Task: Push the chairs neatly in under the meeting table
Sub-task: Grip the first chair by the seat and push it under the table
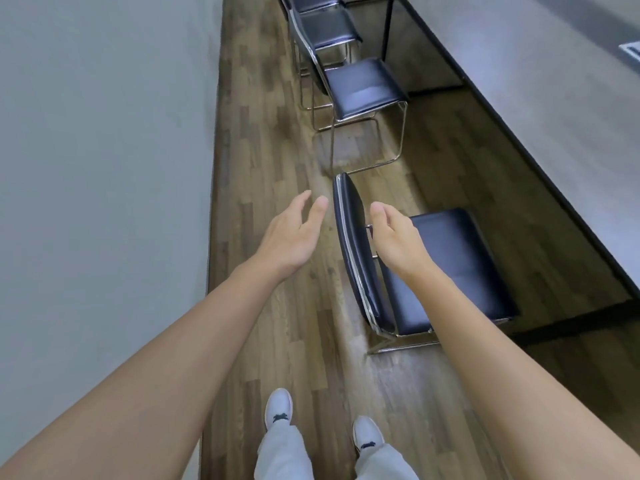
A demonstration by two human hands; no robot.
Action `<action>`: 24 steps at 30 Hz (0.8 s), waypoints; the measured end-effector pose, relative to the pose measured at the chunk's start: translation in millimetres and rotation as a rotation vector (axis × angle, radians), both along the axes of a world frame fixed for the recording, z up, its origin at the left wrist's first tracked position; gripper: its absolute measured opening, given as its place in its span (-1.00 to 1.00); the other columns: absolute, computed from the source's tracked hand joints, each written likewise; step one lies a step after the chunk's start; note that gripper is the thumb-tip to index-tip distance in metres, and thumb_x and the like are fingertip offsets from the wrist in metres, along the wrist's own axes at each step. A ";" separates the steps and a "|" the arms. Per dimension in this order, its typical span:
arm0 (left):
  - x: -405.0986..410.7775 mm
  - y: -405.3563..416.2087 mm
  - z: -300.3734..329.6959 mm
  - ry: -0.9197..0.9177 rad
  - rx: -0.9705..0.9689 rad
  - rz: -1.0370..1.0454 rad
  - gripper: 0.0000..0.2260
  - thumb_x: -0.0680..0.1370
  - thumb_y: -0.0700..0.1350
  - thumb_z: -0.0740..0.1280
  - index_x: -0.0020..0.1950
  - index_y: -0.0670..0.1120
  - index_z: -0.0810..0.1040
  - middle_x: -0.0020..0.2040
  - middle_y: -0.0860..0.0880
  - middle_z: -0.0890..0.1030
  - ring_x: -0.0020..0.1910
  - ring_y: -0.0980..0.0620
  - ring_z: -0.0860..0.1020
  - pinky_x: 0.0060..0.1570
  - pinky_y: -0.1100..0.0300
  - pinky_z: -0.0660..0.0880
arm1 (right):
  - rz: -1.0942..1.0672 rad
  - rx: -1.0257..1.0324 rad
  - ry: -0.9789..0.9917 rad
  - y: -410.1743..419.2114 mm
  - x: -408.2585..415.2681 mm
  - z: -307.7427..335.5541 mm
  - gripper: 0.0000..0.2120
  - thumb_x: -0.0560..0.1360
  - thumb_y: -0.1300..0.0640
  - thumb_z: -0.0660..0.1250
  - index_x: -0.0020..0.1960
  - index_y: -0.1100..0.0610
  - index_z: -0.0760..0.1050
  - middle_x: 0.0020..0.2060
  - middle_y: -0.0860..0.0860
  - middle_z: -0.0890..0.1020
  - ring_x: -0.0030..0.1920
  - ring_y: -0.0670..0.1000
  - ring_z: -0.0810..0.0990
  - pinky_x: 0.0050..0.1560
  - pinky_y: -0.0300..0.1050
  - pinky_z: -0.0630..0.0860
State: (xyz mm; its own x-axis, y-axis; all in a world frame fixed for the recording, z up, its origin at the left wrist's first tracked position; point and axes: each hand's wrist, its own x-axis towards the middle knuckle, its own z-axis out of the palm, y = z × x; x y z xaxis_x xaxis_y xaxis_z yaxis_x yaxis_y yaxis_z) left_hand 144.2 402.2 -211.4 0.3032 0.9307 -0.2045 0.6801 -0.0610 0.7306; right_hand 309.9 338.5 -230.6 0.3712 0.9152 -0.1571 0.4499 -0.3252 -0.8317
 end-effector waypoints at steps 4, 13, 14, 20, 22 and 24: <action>-10.8 30.2 -9.0 0.013 -0.014 -0.088 -0.40 0.62 0.33 0.01 0.59 0.06 0.19 0.54 0.05 0.31 0.51 0.02 0.28 0.47 0.03 0.20 | -0.102 -0.007 0.013 13.9 -16.6 -4.8 -0.62 0.65 -0.04 -0.07 -0.14 0.24 0.24 -0.28 0.04 0.41 -0.30 -0.05 0.32 -0.23 -0.25 0.30; -30.7 88.5 -18.7 0.084 0.022 -0.325 -0.41 0.63 0.29 0.02 0.58 0.02 0.24 0.54 0.02 0.33 0.51 0.01 0.28 0.48 0.07 0.19 | -0.324 0.054 -0.055 39.8 -68.9 -11.3 -0.68 0.65 -0.01 -0.07 -0.21 0.13 0.13 -0.36 -0.01 0.27 -0.33 -0.03 0.22 -0.31 -0.14 0.25; -29.9 92.6 -21.6 0.093 0.022 -0.354 -0.41 0.63 0.30 0.01 0.58 0.01 0.24 0.54 0.02 0.33 0.51 0.00 0.28 0.47 0.08 0.20 | -0.350 0.039 -0.058 38.8 -71.1 -12.9 -0.67 0.65 -0.02 -0.07 -0.22 0.13 0.14 -0.35 -0.01 0.29 -0.32 -0.02 0.24 -0.30 -0.14 0.25; -4.9 95.0 -39.2 0.107 -0.041 -0.511 -0.48 0.67 0.21 0.00 0.57 0.02 0.24 0.50 0.01 0.38 0.47 0.00 0.32 0.24 0.23 0.20 | -0.483 -0.087 -0.048 18.6 -64.2 -28.9 -0.62 0.67 -0.03 -0.08 -0.27 0.10 0.14 -0.36 -0.02 0.31 -0.27 0.02 0.28 -0.24 -0.01 0.23; 10.1 91.7 -44.7 0.111 -0.052 -0.557 -0.50 0.68 0.18 -0.01 0.57 0.00 0.24 0.46 0.01 0.42 0.44 0.03 0.35 0.18 0.27 0.19 | -0.529 -0.108 -0.046 14.6 -57.0 -36.3 -0.64 0.67 -0.03 -0.08 -0.24 0.12 0.15 -0.36 0.00 0.30 -0.27 0.04 0.28 -0.26 -0.09 0.26; 28.2 90.5 -51.3 0.120 -0.060 -0.594 -0.48 0.68 0.20 -0.02 0.58 0.00 0.23 0.50 0.02 0.38 0.47 0.01 0.31 0.27 0.23 0.19 | -0.565 -0.126 -0.039 13.5 -46.9 -44.8 -0.64 0.66 -0.03 -0.08 -0.24 0.13 0.16 -0.36 0.00 0.31 -0.26 0.05 0.31 -0.26 -0.04 0.26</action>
